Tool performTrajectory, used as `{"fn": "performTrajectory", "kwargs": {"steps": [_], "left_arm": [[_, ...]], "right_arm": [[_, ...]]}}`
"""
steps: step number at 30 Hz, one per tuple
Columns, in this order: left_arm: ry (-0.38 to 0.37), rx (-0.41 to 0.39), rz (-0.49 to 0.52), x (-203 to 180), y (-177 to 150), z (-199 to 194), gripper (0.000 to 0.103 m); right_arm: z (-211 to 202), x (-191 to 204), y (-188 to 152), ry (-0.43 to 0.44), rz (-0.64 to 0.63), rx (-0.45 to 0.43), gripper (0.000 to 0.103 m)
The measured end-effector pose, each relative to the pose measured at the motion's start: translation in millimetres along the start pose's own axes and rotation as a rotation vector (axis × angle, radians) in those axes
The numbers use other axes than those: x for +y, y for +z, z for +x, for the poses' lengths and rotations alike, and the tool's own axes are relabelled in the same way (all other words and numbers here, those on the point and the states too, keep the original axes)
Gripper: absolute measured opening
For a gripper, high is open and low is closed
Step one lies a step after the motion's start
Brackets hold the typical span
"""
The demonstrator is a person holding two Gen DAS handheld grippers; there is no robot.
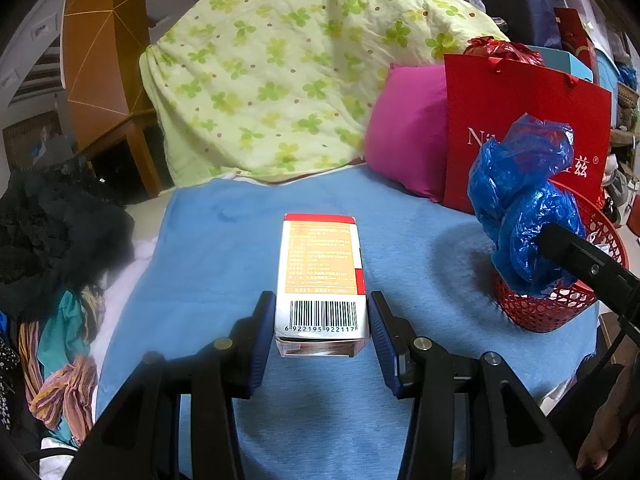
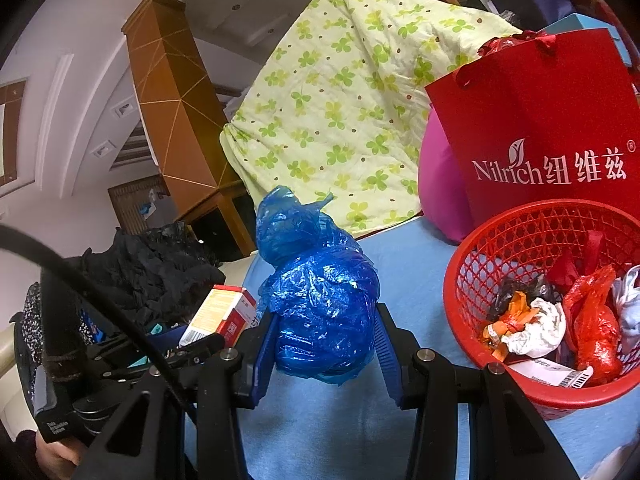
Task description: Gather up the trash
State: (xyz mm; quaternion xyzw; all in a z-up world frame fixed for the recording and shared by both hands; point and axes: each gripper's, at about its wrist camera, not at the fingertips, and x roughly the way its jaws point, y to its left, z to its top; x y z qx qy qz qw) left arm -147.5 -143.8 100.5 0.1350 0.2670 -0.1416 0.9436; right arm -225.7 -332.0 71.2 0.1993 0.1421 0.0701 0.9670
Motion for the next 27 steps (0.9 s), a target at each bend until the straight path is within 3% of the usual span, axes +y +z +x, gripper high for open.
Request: {"fn": "performTrajectory", "kwargs": {"steps": [27], "left_arm": [[-0.017, -0.016, 0.053, -18.9, 3.7, -9.0, 0.048]], "right_arm": [[-15.3, -12.2, 5.6, 0.017, 0.046, -0.046, 0.048]]}}
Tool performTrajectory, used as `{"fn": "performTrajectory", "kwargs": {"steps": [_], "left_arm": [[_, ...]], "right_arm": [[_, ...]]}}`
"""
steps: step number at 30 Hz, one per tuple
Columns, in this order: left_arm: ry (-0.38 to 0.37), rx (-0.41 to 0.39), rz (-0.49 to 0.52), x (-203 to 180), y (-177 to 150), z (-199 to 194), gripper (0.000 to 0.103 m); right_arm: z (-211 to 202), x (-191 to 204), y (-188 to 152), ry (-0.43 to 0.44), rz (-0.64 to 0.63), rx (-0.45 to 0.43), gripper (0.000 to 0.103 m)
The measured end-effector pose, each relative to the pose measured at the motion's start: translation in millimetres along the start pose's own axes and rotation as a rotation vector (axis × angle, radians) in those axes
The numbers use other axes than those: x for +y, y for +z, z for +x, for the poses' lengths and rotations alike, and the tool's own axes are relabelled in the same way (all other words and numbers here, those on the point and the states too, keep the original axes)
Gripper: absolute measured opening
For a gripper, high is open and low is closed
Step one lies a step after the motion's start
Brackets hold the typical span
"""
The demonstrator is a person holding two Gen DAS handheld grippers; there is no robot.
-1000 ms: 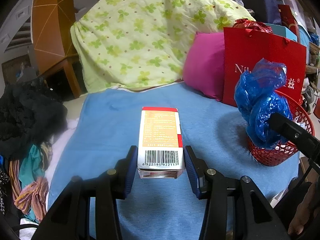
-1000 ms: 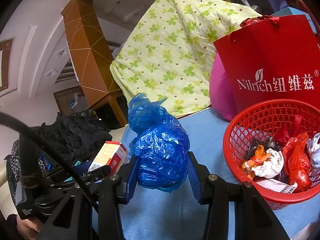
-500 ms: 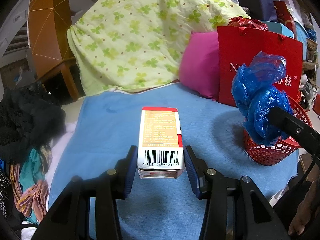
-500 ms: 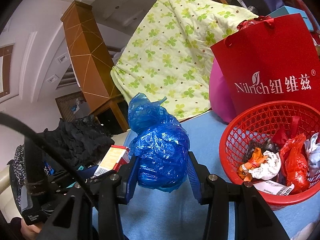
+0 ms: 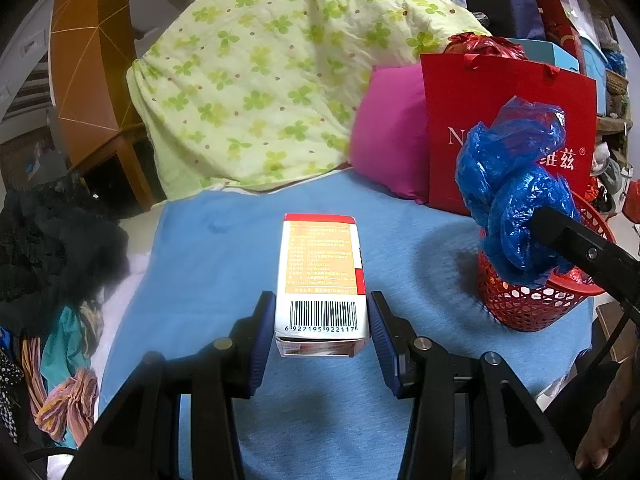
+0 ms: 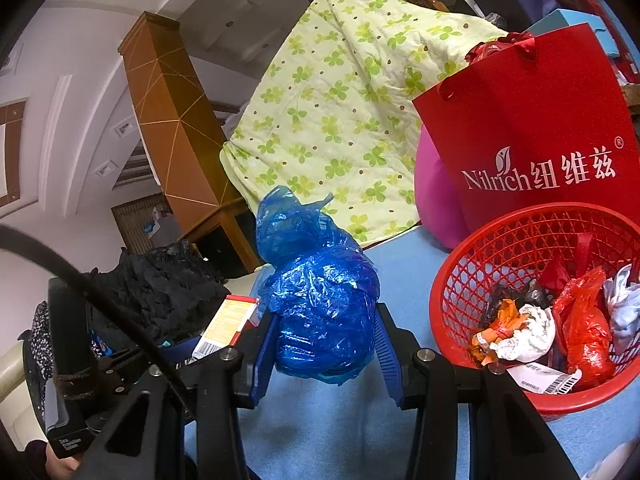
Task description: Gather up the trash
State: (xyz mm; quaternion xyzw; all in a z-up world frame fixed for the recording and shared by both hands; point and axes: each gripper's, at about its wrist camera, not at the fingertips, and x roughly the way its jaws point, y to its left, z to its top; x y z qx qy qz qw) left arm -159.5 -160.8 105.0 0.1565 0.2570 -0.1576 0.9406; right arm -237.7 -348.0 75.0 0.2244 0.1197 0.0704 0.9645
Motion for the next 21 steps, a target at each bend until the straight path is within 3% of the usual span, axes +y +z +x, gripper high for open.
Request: {"fn": "performTrajectory", "kwargs": {"steps": [21], "left_arm": [[-0.015, -0.016, 0.029, -9.2, 4.5, -7.9, 0.048]], "right_arm": [[-7.9, -3.5, 0.2, 0.005, 0.019, -0.021, 0.048]]}}
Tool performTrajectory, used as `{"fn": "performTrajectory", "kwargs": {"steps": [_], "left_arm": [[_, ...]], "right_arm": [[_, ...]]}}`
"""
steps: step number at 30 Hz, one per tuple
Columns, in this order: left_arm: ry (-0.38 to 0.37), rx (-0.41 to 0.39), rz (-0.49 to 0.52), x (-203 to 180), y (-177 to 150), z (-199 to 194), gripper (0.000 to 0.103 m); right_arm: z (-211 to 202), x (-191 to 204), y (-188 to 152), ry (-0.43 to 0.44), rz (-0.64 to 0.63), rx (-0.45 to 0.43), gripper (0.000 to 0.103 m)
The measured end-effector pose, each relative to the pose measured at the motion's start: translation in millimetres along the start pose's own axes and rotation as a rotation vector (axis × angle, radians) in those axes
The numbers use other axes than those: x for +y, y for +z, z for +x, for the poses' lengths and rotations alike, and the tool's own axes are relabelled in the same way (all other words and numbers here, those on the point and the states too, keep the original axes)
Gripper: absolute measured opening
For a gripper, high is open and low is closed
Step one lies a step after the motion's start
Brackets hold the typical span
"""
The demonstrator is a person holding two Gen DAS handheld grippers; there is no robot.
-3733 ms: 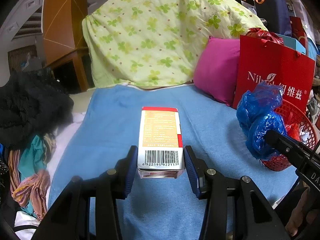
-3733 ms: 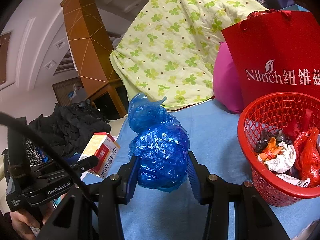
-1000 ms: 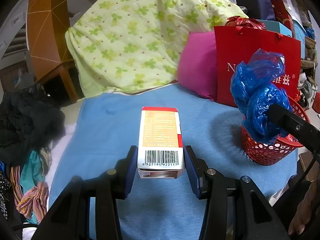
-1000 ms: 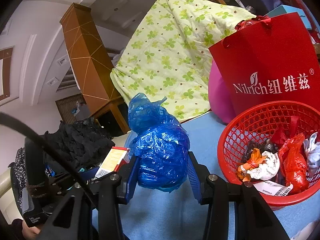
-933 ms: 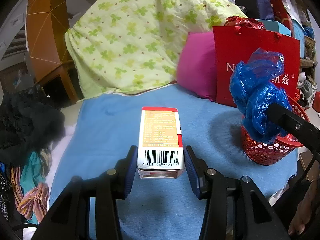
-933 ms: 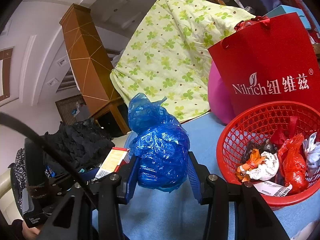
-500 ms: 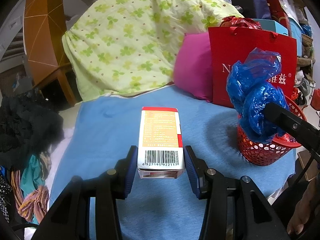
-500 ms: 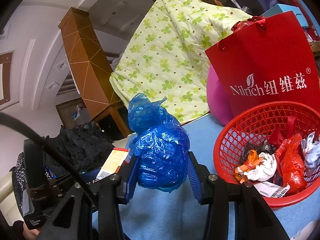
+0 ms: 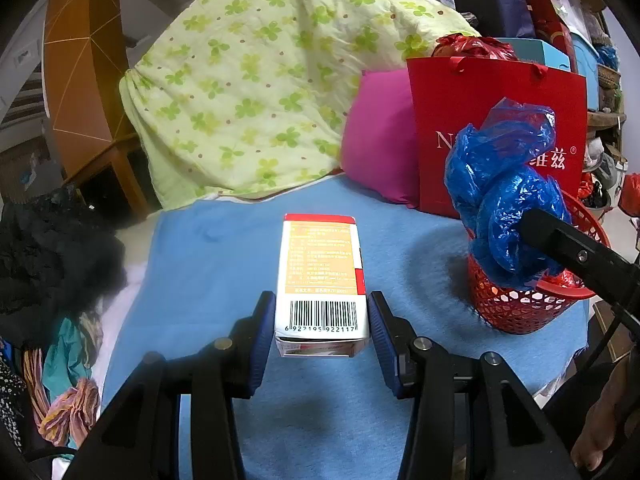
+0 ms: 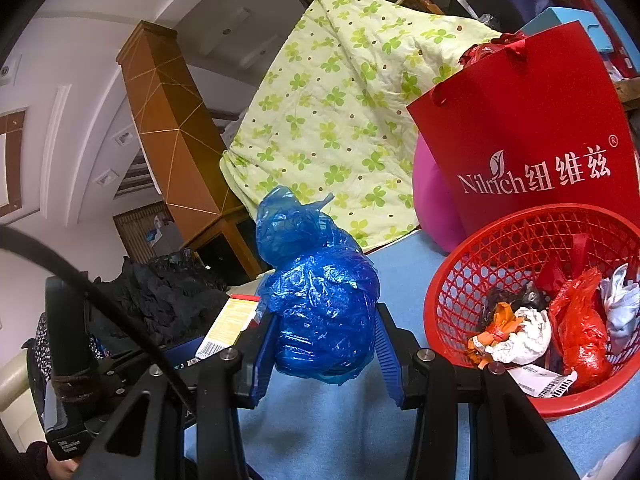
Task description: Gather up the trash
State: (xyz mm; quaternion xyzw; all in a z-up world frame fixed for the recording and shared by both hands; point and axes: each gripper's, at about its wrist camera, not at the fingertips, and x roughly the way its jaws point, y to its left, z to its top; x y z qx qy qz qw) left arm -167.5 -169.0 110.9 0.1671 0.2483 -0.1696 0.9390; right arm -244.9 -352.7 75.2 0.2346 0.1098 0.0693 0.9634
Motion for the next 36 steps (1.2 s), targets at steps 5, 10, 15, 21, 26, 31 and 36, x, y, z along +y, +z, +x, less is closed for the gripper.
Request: {"fn": "performTrajectory", "kwargs": {"steps": [5, 10, 15, 21, 26, 31, 36], "left_arm": [[-0.001, -0.004, 0.003, 0.4, 0.7, -0.6, 0.048], [-0.006, -0.007, 0.005, -1.0, 1.2, -1.1, 0.048], [-0.010, -0.011, 0.008, -3.4, 0.8, -2.5, 0.048], [-0.018, -0.014, 0.006, -6.5, 1.8, -4.0, 0.048], [-0.022, -0.016, 0.010, -10.4, 2.5, -5.6, 0.048], [-0.027, -0.017, 0.013, -12.2, 3.9, -6.4, 0.048], [-0.032, -0.022, 0.018, -13.9, 6.0, -8.2, 0.048]], "right_arm": [[-0.2, -0.4, 0.0, 0.000, 0.001, -0.001, 0.048], [-0.6, 0.0, 0.2, 0.000, 0.001, -0.004, 0.048], [-4.1, -1.1, 1.9, 0.002, 0.007, -0.011, 0.048], [-8.6, -0.9, 1.7, 0.003, 0.009, -0.019, 0.048], [-13.3, -1.1, 1.6, -0.001, 0.008, -0.026, 0.048], [-16.6, -4.0, 2.3, -0.007, 0.011, -0.032, 0.048], [-21.7, -6.2, 3.2, -0.013, 0.018, -0.046, 0.048]]}}
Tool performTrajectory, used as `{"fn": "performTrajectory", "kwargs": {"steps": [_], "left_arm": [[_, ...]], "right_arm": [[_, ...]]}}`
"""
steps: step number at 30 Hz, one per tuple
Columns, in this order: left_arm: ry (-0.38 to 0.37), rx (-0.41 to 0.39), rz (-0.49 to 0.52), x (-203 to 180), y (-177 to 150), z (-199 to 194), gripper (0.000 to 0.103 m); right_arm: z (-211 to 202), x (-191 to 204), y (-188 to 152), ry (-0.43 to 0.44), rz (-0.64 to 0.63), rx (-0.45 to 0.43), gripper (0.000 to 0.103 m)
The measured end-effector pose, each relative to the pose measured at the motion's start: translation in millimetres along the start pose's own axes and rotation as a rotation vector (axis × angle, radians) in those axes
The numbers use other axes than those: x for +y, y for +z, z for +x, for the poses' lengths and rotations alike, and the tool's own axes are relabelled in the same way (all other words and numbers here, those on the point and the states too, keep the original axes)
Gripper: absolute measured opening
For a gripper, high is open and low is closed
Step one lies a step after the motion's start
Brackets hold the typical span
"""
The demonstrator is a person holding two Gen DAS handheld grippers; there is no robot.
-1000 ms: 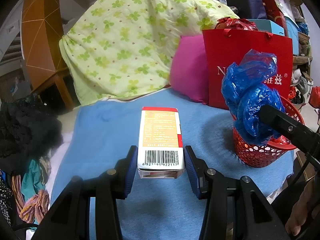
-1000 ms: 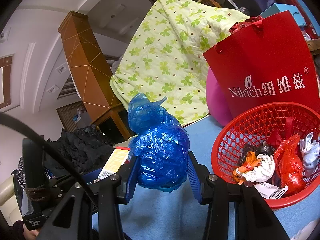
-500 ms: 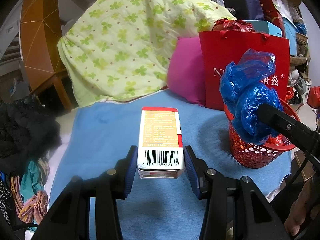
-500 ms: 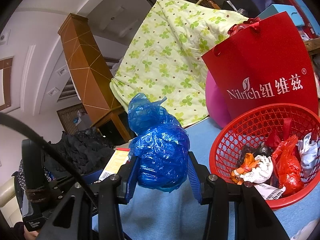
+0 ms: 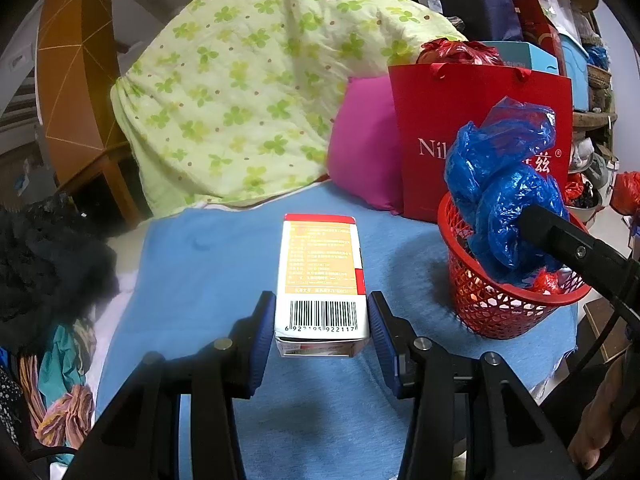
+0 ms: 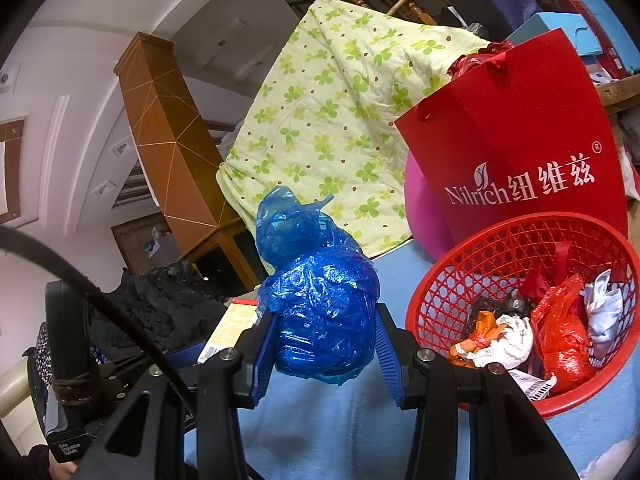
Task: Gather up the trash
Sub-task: 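Carry the blue bag and white box together over the red mesh basket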
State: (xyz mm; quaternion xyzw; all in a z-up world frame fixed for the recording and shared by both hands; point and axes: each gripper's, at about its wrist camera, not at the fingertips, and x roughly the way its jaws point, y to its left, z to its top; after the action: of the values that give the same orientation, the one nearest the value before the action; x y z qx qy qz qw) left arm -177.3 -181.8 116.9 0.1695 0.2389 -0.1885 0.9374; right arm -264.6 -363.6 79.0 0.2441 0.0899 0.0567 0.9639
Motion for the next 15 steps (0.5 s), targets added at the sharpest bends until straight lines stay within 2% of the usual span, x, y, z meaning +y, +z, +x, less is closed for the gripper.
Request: {"fn": "performTrajectory", "kwargs": {"steps": [15], "left_arm": [[-0.035, -0.034, 0.026, -21.5, 16.0, -5.2, 0.048]], "right_arm": [[-14.8, -17.7, 7.6, -0.032, 0.048, -0.048, 0.048]]}}
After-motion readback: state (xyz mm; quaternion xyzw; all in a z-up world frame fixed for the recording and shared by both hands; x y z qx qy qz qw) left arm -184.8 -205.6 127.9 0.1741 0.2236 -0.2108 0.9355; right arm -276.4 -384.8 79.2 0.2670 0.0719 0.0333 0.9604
